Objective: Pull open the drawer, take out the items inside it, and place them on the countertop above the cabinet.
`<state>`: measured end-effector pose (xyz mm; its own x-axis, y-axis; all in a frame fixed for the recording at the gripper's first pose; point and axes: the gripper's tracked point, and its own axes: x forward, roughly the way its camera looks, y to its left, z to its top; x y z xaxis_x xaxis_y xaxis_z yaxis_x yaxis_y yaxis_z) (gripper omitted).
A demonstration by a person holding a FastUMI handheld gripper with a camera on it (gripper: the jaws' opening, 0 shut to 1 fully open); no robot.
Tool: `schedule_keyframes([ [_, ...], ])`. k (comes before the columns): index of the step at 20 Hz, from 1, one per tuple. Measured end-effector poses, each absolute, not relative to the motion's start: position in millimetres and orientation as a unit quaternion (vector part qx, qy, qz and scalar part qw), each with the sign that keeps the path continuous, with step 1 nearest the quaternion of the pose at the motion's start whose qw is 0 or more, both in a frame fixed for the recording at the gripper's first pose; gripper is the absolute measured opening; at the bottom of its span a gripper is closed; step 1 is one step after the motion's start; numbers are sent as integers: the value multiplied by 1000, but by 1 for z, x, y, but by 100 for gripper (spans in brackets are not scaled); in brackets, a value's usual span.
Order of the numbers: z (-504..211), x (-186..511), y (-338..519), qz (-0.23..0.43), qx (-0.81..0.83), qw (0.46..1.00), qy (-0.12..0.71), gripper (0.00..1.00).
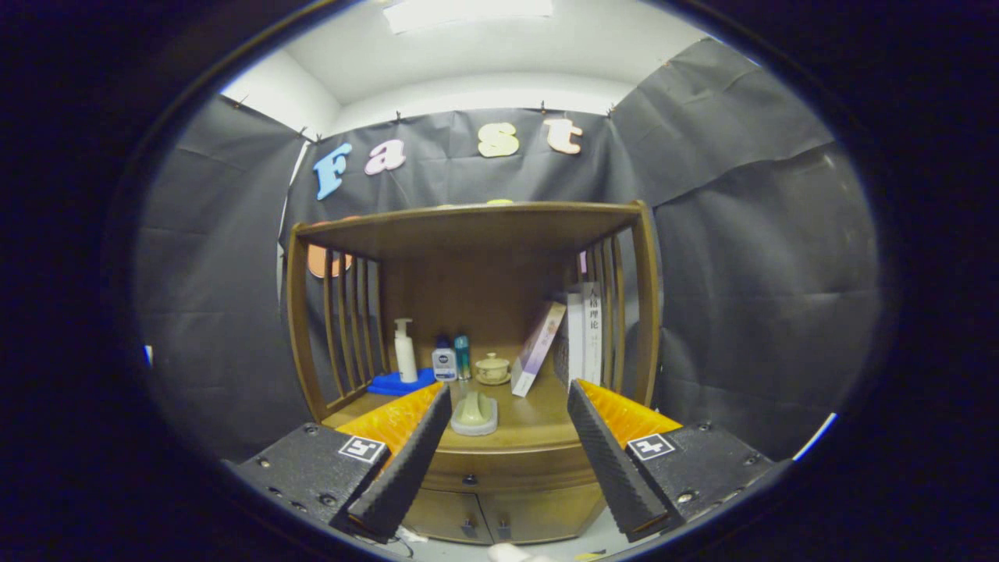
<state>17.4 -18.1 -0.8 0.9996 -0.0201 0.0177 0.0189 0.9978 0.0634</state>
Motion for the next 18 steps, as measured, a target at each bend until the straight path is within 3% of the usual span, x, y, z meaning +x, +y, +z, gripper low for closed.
schedule_keyframes([
  [18,9,-2,1,15,0,1000,-3,98],
])
